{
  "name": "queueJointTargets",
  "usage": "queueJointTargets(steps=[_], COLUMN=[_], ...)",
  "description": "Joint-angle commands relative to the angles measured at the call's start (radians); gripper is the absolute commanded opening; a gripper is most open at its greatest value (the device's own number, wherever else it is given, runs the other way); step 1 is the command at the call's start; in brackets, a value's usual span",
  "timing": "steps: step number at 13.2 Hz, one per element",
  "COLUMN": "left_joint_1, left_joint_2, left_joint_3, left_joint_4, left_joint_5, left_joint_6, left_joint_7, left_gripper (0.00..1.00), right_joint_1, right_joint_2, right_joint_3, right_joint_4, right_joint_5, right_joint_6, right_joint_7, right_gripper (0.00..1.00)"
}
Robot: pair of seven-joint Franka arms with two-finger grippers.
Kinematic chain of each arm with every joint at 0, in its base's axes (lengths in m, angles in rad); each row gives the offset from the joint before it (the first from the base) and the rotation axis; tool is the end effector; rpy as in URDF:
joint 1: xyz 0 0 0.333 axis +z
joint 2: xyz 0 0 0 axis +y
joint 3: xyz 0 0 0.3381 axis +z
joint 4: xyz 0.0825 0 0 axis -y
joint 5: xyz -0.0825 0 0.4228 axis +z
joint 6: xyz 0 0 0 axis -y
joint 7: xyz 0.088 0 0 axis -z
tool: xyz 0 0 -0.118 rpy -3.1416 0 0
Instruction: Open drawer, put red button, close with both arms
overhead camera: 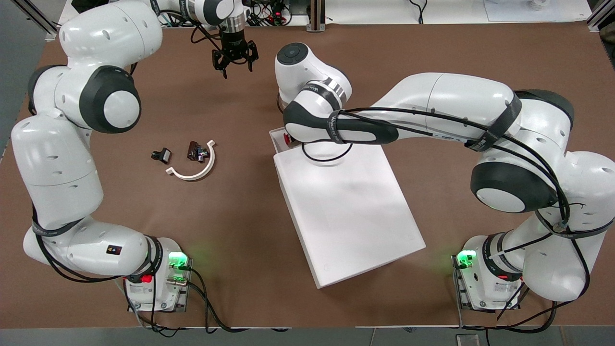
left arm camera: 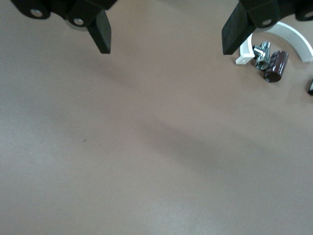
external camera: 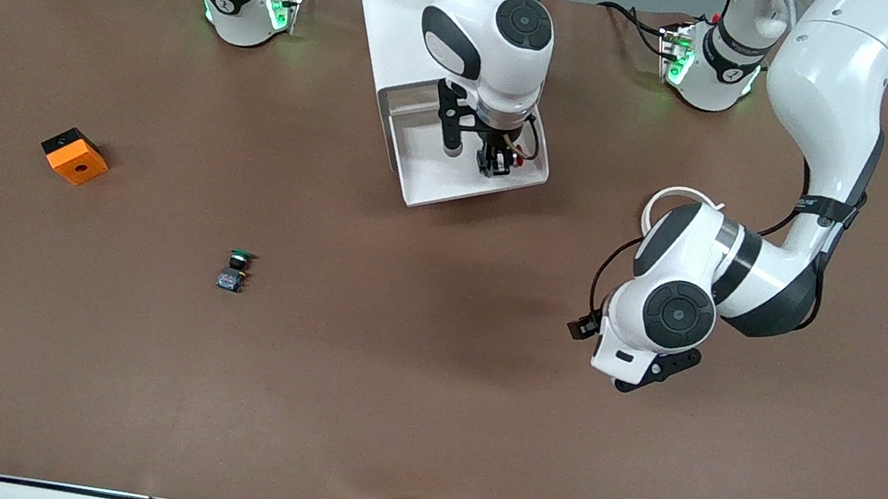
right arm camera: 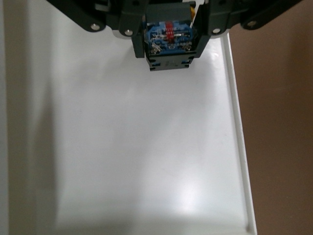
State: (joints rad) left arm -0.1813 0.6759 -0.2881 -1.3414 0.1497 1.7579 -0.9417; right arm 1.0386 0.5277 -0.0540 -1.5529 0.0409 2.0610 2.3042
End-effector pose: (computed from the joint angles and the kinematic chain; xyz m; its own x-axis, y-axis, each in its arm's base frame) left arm 0.6917 -0.2866 0.3143 0.8739 0.4556 -0.1693 0.4315 -0.8876 -0.1611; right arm 0.4009 0.6179 0.3300 0.2365 -0.9716 0.0062 -0.9715 -0.2363 0.0197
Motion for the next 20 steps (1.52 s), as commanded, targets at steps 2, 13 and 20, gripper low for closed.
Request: queueJointTargets(steps=[2,13,20], left_joint_1=[0.016,0.010,0.010], left_joint_2=[-0.006,-0.041,-0.108], left_joint_3=[-0.013,-0.069,-0.151], left_joint_4=[-0.021,-0.027,-0.106], left_joint_5=[0.021,0.010,0.010], left_joint_6=[0.081,0.101,0.168], left_joint_7=[0.168,0.109,-0.028], left_gripper=[1.00,1.00,1.00], right_joint_1=[-0.020,-0.288,-0.543], right_joint_2=[-0.026,-0.146,-0.248], right_joint_3=[0.008,0.008,0.005], right_joint_4=[-0.015,0.120,0.108], right_joint_5=[-0.010,0.086,0.010], right_joint_6=[-0.001,-0.335,-0.498], right_joint_7=[-0.035,-0.825,-1.377], right_gripper=[1.00,1.00,1.00])
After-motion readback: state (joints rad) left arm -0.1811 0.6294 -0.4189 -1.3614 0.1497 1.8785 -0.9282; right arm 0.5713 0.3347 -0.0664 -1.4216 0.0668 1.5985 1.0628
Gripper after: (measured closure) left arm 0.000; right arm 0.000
